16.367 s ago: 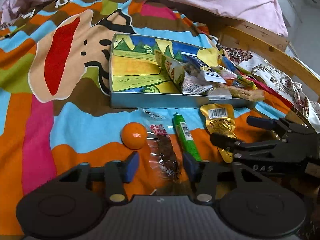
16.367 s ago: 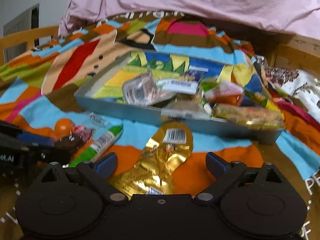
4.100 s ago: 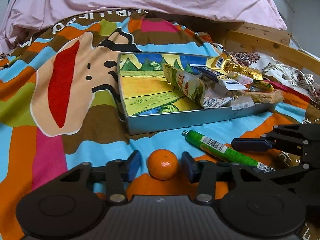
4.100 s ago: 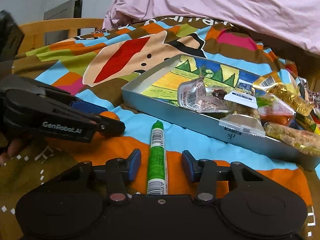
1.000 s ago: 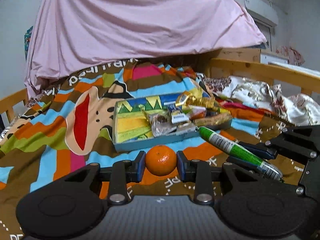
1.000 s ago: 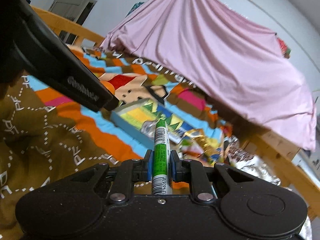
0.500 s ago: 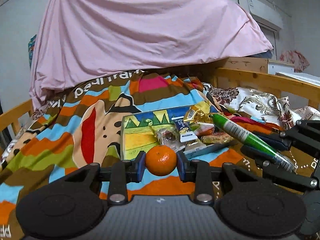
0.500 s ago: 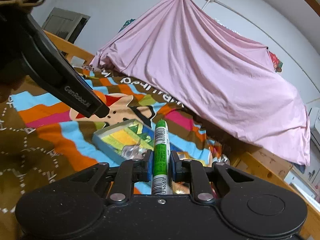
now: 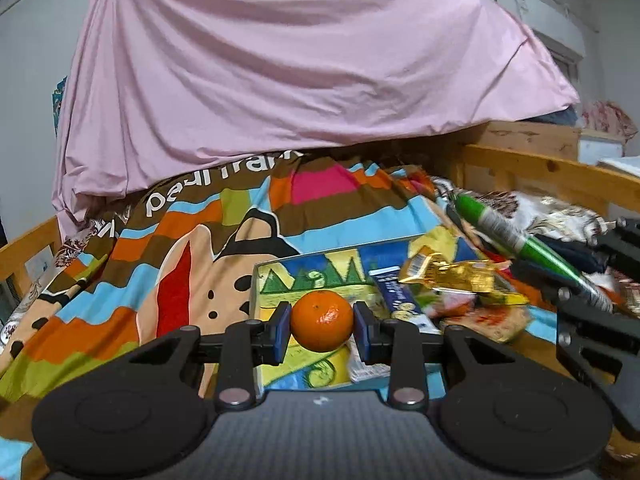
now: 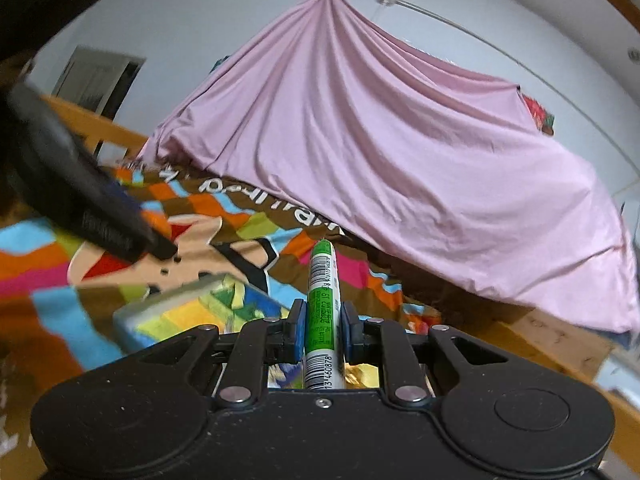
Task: Organize snacks
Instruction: 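Lift the mandarin and green tube and carry them over the tray, then lower both items into the tray and open both tools, then raise both tools away from the tray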
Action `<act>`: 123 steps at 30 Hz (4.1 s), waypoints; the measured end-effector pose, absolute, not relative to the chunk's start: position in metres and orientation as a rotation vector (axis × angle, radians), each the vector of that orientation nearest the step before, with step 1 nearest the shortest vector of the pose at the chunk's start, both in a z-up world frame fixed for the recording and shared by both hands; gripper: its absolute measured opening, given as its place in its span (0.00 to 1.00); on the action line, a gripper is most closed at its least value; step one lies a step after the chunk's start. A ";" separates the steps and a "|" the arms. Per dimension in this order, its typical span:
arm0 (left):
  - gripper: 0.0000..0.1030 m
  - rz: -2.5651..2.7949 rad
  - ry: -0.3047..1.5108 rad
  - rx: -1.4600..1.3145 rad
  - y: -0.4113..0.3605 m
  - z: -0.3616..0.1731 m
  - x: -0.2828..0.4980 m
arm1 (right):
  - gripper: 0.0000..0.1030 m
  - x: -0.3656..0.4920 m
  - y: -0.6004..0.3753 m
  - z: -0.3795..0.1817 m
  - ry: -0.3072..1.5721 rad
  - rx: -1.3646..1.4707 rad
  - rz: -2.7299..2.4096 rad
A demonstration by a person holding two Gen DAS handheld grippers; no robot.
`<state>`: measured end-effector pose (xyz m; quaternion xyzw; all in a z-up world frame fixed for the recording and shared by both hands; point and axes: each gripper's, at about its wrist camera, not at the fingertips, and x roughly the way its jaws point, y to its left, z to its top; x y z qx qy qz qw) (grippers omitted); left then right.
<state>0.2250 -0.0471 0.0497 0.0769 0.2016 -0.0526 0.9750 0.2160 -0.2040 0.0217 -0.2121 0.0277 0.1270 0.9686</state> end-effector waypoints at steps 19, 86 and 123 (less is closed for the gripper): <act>0.34 -0.072 0.543 0.211 -0.025 -0.033 0.358 | 0.18 0.352 -0.179 -0.050 0.236 0.000 0.304; 0.99 0.067 0.341 -0.130 0.012 0.059 0.245 | 0.99 0.247 -0.226 0.083 0.115 -0.052 0.220; 1.00 0.091 0.238 -0.190 0.011 0.084 0.121 | 0.99 0.131 -0.253 0.084 0.075 -0.091 0.152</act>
